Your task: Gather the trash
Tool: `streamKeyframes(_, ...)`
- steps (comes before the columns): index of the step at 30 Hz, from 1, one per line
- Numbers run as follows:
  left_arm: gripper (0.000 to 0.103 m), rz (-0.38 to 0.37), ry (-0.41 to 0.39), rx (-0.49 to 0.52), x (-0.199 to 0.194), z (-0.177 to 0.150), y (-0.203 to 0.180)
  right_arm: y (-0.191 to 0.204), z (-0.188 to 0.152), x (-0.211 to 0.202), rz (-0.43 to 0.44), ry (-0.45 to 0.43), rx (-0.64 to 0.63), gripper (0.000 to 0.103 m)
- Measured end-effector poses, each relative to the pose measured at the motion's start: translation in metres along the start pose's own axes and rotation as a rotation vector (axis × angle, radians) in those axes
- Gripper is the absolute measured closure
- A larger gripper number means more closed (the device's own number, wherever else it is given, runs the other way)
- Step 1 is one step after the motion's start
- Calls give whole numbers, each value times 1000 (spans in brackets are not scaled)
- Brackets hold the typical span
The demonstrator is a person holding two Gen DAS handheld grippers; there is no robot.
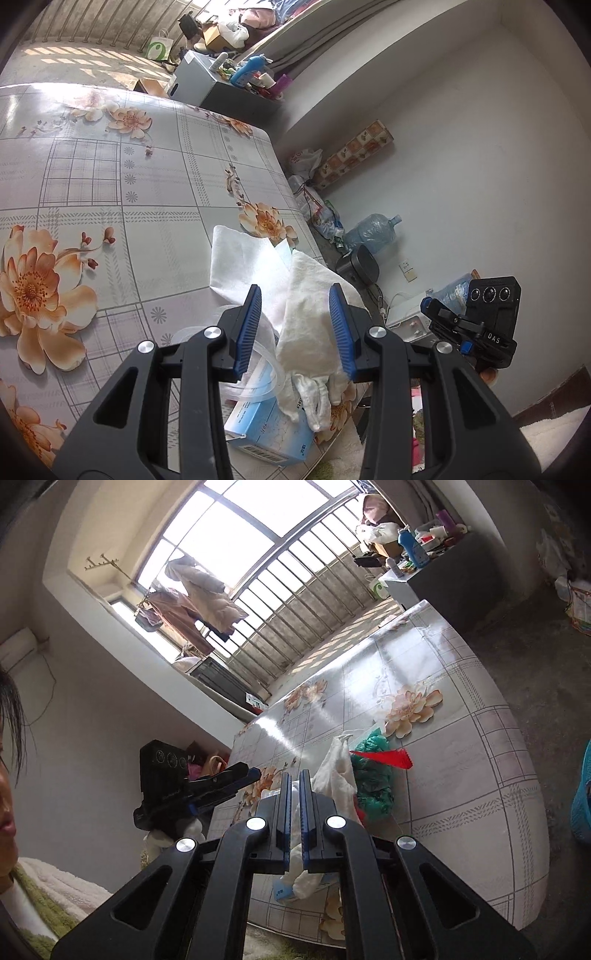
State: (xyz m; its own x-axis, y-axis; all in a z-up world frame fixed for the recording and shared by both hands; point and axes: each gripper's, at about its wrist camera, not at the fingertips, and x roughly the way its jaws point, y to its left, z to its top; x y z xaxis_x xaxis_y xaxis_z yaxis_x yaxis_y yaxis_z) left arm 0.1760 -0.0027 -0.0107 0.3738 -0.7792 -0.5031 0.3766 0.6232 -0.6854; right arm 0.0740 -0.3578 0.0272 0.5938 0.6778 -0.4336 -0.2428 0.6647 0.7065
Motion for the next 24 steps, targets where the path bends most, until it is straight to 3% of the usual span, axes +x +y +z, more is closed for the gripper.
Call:
streamKeyframes(7,68,16,53,42,15,-14,-19,-12,-6,35,-71,54,23,95)
streamKeyframes(9,68,21,70,61,19,-20,-25,-13,-11,47,-112,73,14,74)
streamKeyframes(10,68,24,77,70,21,-23,-27,-13,-12,52,-139,79,7,68)
streamKeyframes(12,68,32,88,85,24,-26,-30,-13,-15,60,-154,92,-6,66)
streamKeyframes(16,68,41,100,95,29,-29,-31,-6,-18,67,-184,97,-49,66)
streamKeyframes(18,68,49,101,101,30,-29,-32,0,-18,68,-195,96,-86,82)
streamKeyframes(21,68,54,99,106,30,-28,-33,8,-19,66,-225,80,-127,93)
streamKeyframes(24,68,57,97,109,29,-29,-34,15,-19,59,-219,59,-164,98)
